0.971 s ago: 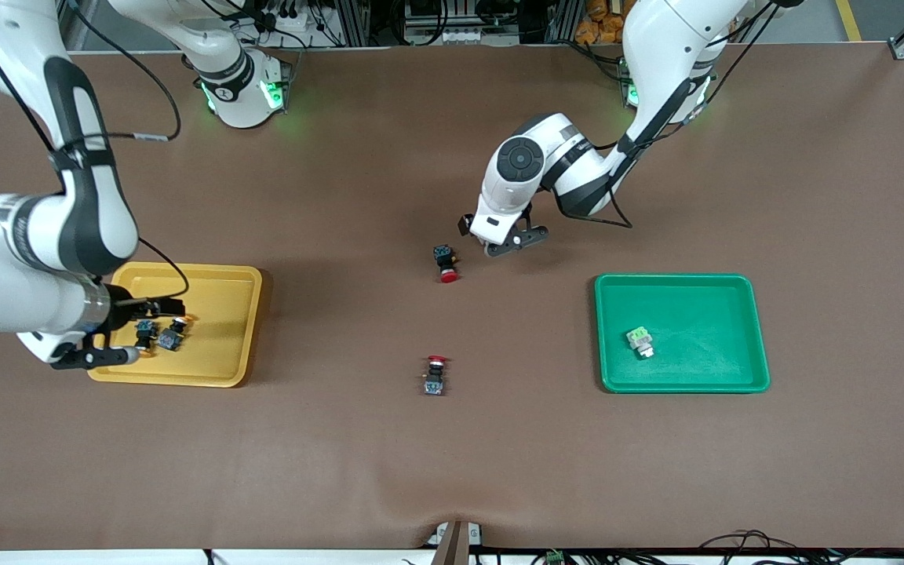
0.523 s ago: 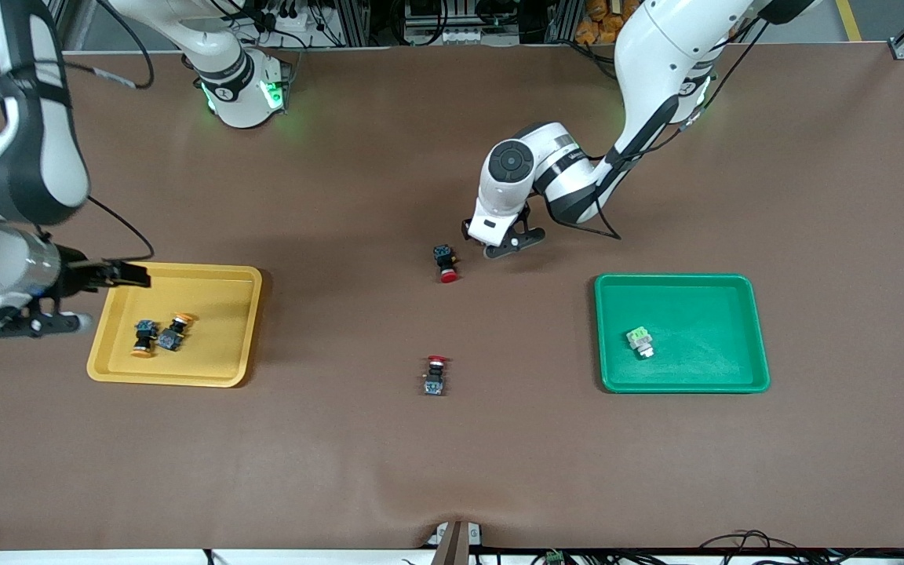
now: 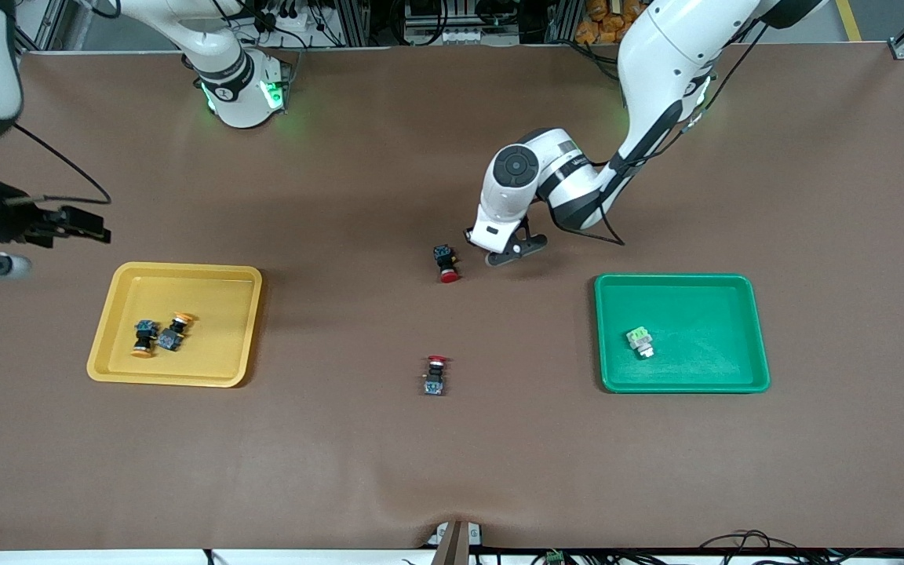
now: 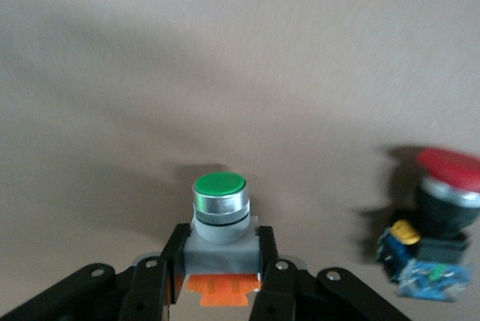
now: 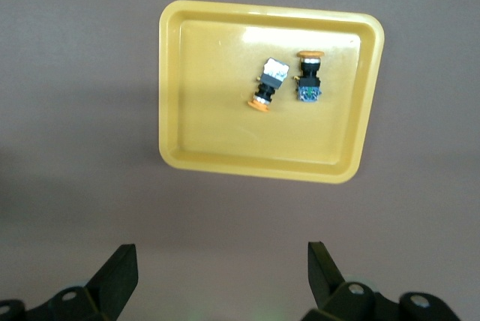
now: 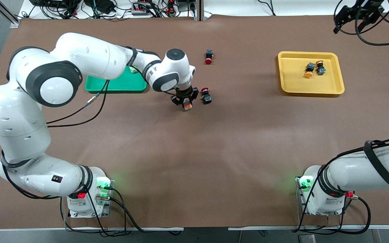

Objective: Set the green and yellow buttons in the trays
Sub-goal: 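Grasp the orange-based green button with the left gripper, then place the green button in the green tray with the left gripper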

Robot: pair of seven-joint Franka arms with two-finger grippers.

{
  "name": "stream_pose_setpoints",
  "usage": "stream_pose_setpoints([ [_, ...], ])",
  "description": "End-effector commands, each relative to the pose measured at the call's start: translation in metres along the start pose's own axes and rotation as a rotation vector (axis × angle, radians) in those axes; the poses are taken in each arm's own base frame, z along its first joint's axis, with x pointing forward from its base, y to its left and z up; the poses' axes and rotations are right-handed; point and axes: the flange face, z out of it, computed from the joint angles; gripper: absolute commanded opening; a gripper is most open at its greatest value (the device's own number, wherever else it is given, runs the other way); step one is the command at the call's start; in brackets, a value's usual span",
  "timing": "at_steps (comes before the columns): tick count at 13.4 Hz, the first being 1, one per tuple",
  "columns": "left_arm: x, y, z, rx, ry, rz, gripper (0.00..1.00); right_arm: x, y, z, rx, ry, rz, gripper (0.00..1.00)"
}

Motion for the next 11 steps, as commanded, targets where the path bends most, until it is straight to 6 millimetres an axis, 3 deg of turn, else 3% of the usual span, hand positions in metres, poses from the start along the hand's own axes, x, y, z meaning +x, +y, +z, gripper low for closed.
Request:
stream_pose_setpoints([
  [1, 0.032, -0.002, -0.037, 0.038, 0.049, 0.004, 0.01, -0.013, 0.003, -0.040, -0.014, 0.009, 0.015, 1.00],
  [5, 0.081, -0.012, -0.069, 0.052, 0.067, 0.024, 0.02, -0.036, 0.007, -0.078, -0.012, 0.036, 0.027, 1.00],
  [8, 0.155, -0.069, -0.089, 0.098, 0.063, 0.114, 0.03, -0.046, 0.009, -0.092, -0.014, 0.071, 0.031, 1.00],
  [11, 0.206, -0.111, -0.116, 0.094, 0.087, 0.158, 0.04, -0.043, 0.003, -0.093, -0.016, 0.085, 0.077, 1.00],
])
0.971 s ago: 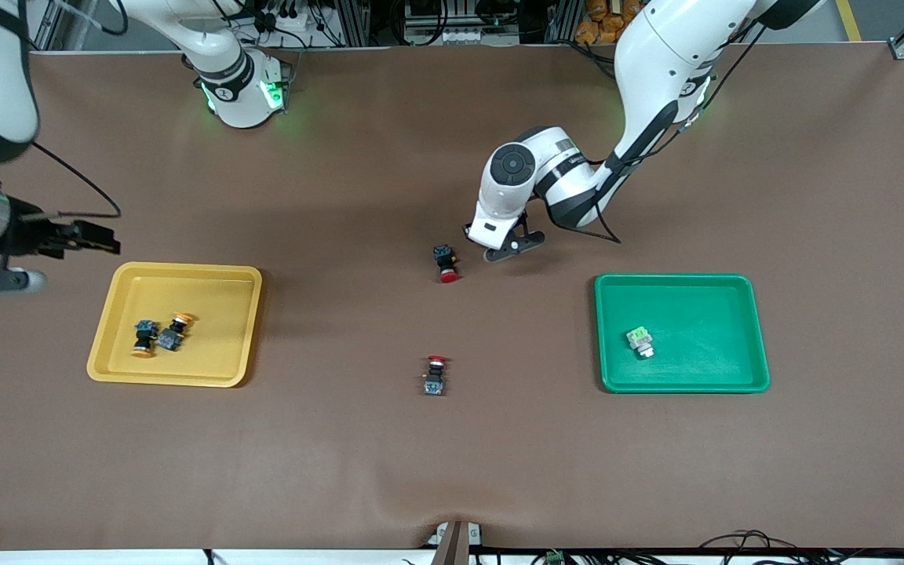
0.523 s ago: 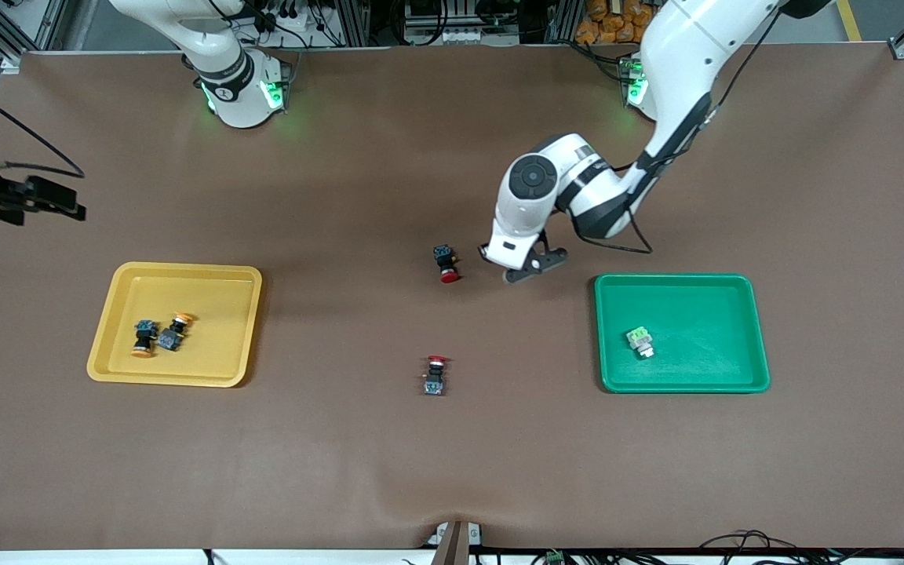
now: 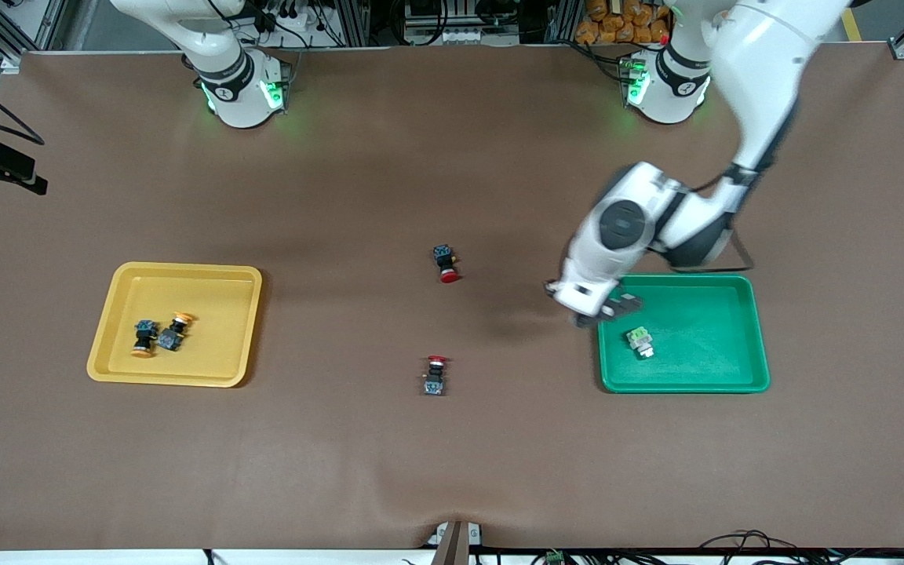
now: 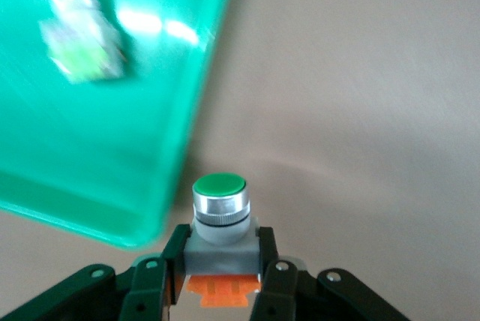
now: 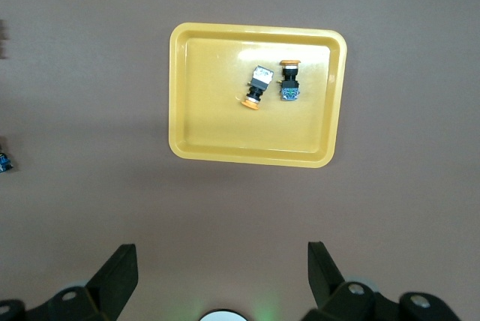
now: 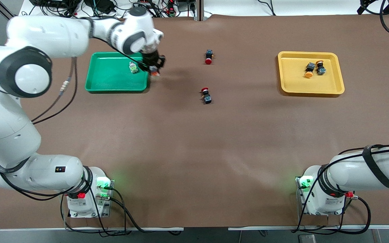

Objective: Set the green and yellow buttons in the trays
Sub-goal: 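Place the green button in the green tray with the left gripper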

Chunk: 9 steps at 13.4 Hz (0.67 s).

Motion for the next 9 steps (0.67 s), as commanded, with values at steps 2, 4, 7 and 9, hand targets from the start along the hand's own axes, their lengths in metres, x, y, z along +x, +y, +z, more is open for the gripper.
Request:
stream_pose_setpoints([
  [2, 0.049, -0.070, -0.026, 0.017, 0.033, 0.087, 0.04, 0.000, -0.002, -0.001, -0.017, 0.008, 0.089, 1.00],
  [4, 0.069, -0.101, -0.021, 0.019, 0.024, 0.120, 0.04, 0.002, -0.001, 0.000, -0.013, 0.010, 0.098, 1.00],
  [7, 0.104, -0.159, -0.005, 0.014, 0.011, 0.169, 0.05, 0.002, 0.002, -0.003, -0.012, 0.019, 0.105, 1.00],
  [9, 0.114, -0.176, 0.009, 0.002, 0.003, 0.183, 0.06, 0.003, 0.000, -0.002, -0.009, 0.019, 0.102, 1.00],
])
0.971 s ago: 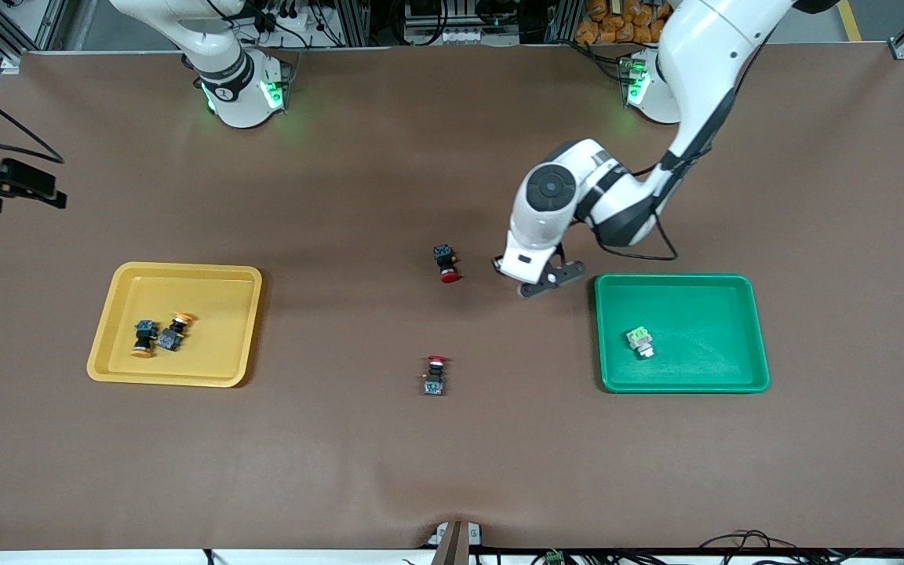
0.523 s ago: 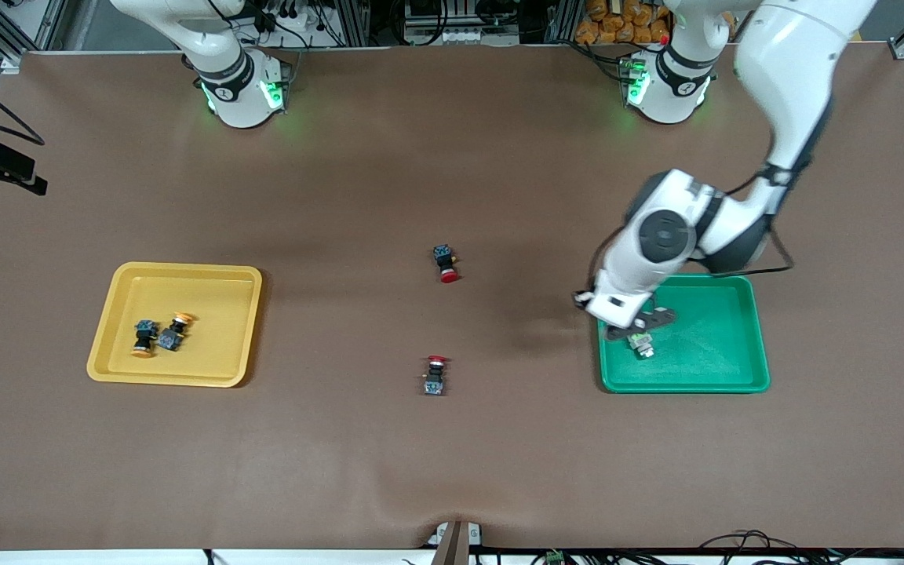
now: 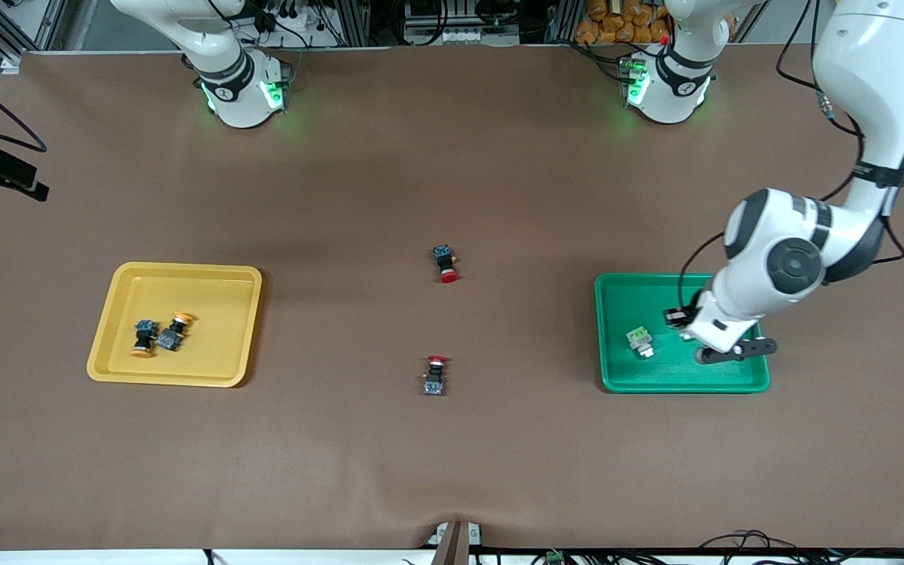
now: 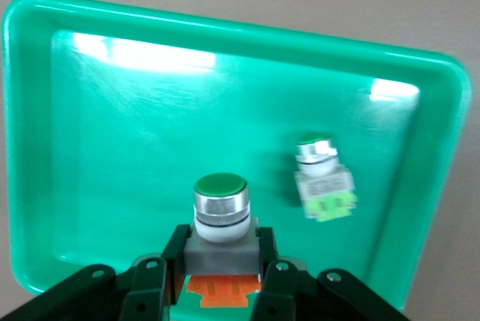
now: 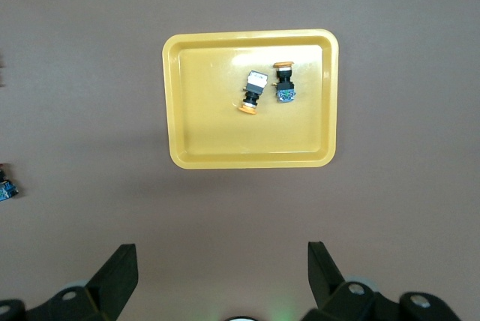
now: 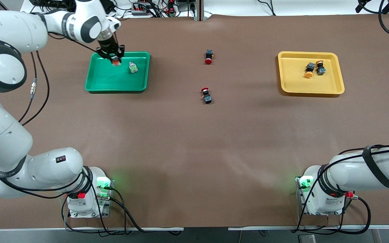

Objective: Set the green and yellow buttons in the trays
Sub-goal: 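Place the green button in the green tray with the left gripper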

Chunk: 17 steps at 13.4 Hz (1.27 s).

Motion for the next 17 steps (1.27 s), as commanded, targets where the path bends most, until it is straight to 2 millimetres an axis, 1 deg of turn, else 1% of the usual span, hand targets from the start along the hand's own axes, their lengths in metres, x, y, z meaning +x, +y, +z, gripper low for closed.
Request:
stream_pose_setpoints([
  [1, 0.009, -0.009, 0.018, 0.001, 0.018, 0.060, 0.07, 0.001, -0.002, -0.002, -0.005, 0.005, 0.010, 1.00],
  [3, 0.017, -0.029, 0.047, -0.004, 0.028, 0.067, 0.08, 0.001, -0.005, -0.002, -0.001, 0.004, 0.005, 1.00],
  [5, 0.018, -0.028, 0.060, -0.012, 0.035, 0.080, 0.12, 0.002, -0.004, -0.001, -0.001, 0.002, 0.006, 1.00],
  [6, 0.019, -0.028, 0.061, -0.013, 0.036, 0.082, 0.13, 0.002, -0.004, -0.001, 0.000, 0.002, 0.006, 1.00],
  [7, 0.020, -0.027, 0.064, -0.016, 0.034, 0.081, 0.18, 0.002, -0.004, -0.001, 0.000, 0.002, 0.006, 1.00],
  [8, 0.023, -0.027, 0.063, -0.018, 0.038, 0.078, 0.49, 0.002, -0.005, -0.001, 0.000, 0.002, 0.005, 1.00],
  [9, 0.024, -0.028, 0.060, -0.017, 0.042, 0.073, 0.94, 0.002, -0.006, -0.001, 0.000, 0.002, 0.003, 1.00],
  [10, 0.025, -0.030, 0.055, -0.014, 0.049, 0.073, 1.00, 0.002, -0.006, -0.001, 0.002, 0.002, 0.003, 1.00],
  [15, 0.039, -0.026, 0.032, -0.016, 0.096, 0.067, 1.00, 0.002, -0.007, -0.001, 0.001, 0.002, 0.001, 1.00],
  [16, 0.043, -0.026, 0.021, -0.014, 0.116, 0.066, 1.00, 0.002, -0.007, -0.001, 0.001, 0.002, 0.001, 1.00],
  [17, 0.044, -0.025, 0.014, -0.008, 0.122, 0.068, 1.00, 0.002, -0.006, -0.001, 0.002, 0.002, 0.004, 1.00],
])
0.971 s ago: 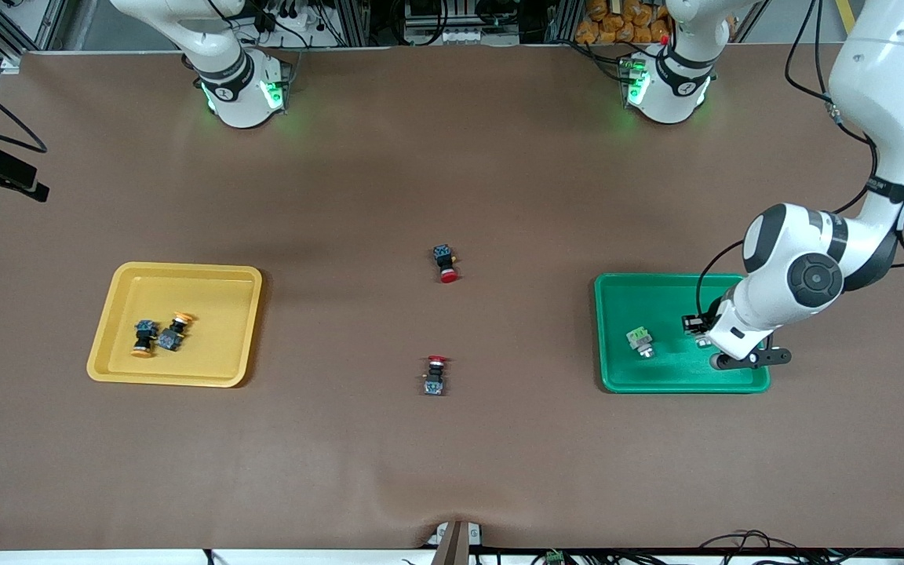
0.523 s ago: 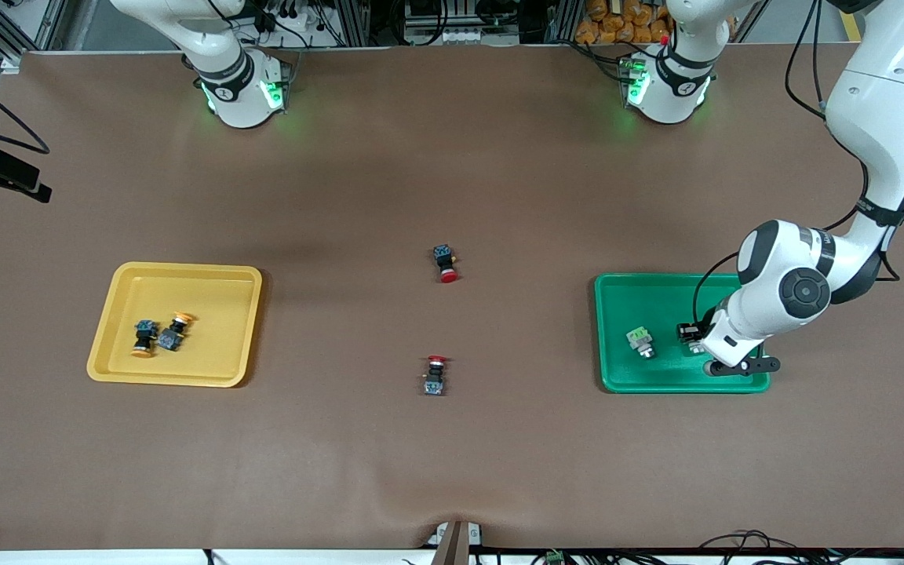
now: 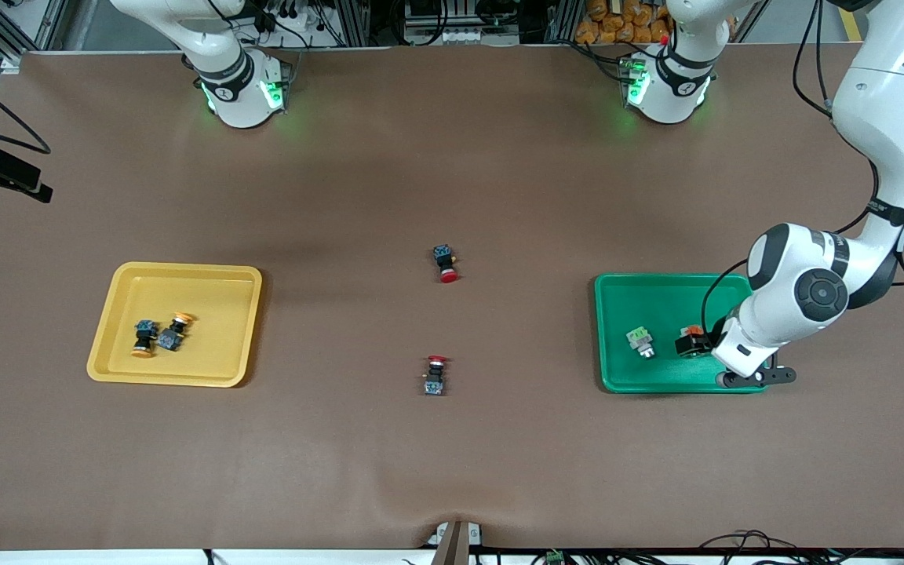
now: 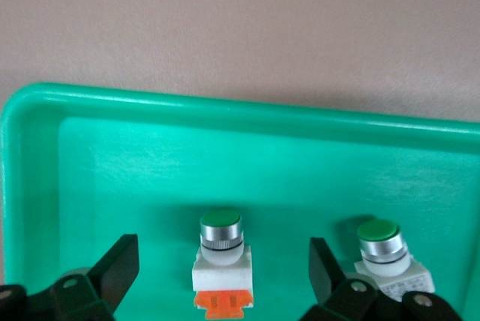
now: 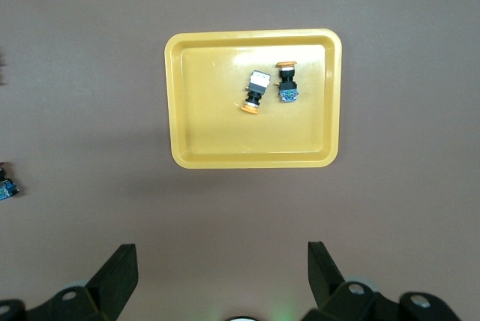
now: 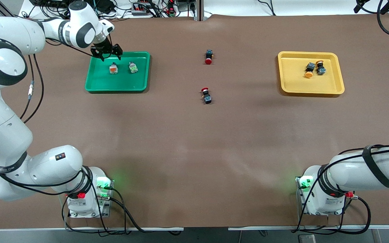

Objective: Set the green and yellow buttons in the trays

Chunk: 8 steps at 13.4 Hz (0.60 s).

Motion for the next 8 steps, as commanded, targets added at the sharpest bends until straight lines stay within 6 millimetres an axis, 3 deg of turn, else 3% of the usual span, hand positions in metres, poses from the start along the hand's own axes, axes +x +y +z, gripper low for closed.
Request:
stream_pose_setpoints([
  [1, 0.009, 0.002, -0.029, 0.031, 0.040, 0.020, 1.00, 0.000, -0.001, -0.003, 0.002, 0.006, 0.012, 1.00],
  [4, 0.017, 0.011, -0.051, 0.046, 0.057, 0.029, 1.00, 0.001, -0.001, -0.002, 0.002, 0.005, 0.011, 1.00],
  [8, 0.020, 0.025, -0.102, 0.076, 0.123, 0.049, 1.00, 0.001, -0.003, -0.001, 0.002, 0.003, 0.008, 1.00],
])
